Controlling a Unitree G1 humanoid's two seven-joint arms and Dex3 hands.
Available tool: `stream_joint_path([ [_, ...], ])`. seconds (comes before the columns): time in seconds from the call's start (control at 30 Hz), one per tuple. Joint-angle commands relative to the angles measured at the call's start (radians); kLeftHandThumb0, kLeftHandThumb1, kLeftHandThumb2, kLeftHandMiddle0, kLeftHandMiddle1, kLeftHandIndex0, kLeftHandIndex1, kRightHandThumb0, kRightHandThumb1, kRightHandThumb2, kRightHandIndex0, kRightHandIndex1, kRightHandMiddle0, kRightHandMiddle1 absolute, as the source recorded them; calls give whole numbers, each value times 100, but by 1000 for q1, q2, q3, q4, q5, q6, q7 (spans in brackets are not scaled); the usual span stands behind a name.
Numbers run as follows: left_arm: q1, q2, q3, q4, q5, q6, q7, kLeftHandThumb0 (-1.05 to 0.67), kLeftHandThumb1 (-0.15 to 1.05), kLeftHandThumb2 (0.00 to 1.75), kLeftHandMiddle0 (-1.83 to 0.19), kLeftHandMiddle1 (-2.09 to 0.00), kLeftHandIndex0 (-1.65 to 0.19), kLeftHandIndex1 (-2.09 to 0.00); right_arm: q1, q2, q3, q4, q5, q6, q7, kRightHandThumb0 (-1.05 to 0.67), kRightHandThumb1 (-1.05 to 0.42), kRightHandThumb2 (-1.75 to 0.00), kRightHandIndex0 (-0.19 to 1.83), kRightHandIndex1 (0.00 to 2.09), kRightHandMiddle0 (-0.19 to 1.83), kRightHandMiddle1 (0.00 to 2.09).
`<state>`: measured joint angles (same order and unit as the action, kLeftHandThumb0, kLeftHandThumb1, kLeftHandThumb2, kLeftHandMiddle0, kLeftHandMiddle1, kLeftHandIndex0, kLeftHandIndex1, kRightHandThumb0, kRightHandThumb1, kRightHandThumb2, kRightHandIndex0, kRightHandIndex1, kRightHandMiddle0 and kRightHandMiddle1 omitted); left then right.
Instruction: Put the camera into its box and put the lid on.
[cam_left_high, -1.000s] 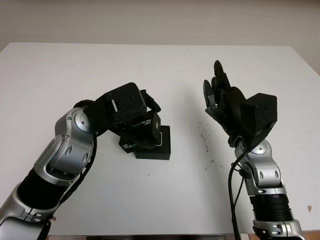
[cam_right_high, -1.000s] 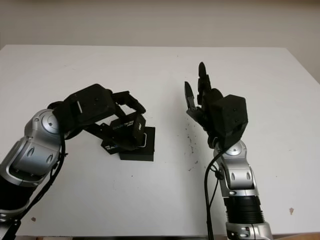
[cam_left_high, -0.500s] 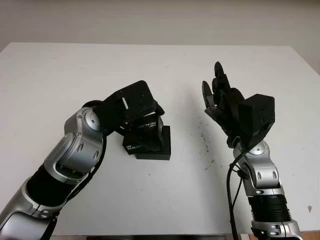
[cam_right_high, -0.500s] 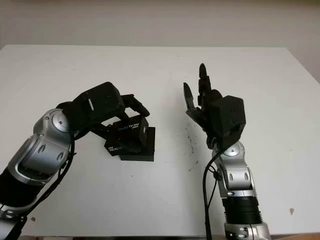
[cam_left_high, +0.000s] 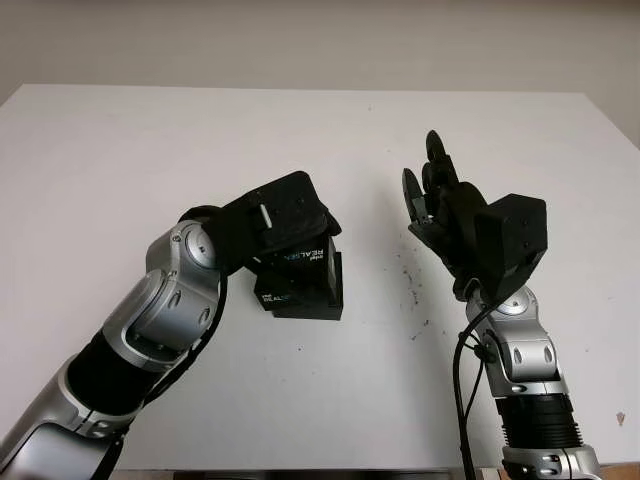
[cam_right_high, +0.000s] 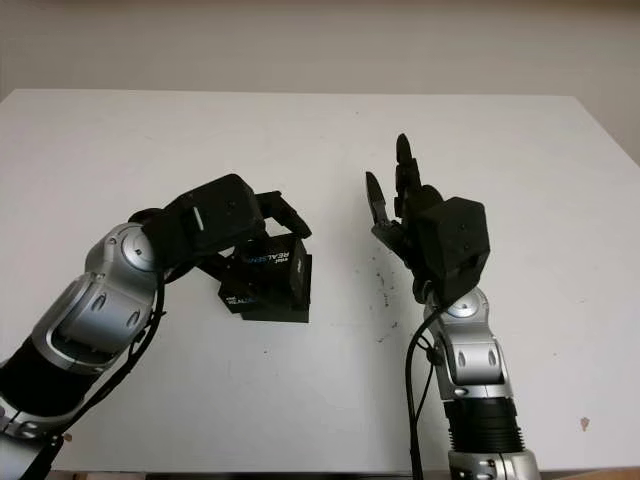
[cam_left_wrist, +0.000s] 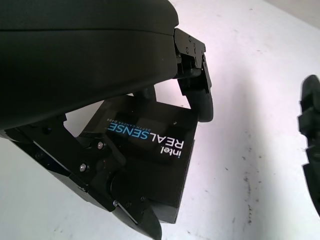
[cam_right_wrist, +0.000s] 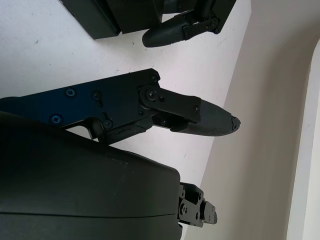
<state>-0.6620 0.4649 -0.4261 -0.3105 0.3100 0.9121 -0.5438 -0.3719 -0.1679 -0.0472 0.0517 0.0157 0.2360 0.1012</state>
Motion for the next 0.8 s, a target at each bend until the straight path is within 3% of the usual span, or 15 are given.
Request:
stream_joint_path([
  [0.0, 9, -14, 0, 3, -8, -32, 4, -18, 95, 5, -52, -178, -33, -155, 0, 3, 1, -11, 0, 0, -2, -64, -105, -61, -17, 5, -16, 6],
  [0.37, 21, -44, 1, 21, -15, -92, 18, -21, 94, 5, -48, -173, -27, -157, -1, 5, -2, 0, 4, -13, 3, -62, -105, -62, -18, 5, -16, 6],
  [0.77, 32, -52, -14, 19, 12, -74, 31, -18, 93, 5, -49, -172, -30, -156, 0, 7, -2, -4, 5, -17, 4, -64, -105, -62, -16, 6, -16, 6],
])
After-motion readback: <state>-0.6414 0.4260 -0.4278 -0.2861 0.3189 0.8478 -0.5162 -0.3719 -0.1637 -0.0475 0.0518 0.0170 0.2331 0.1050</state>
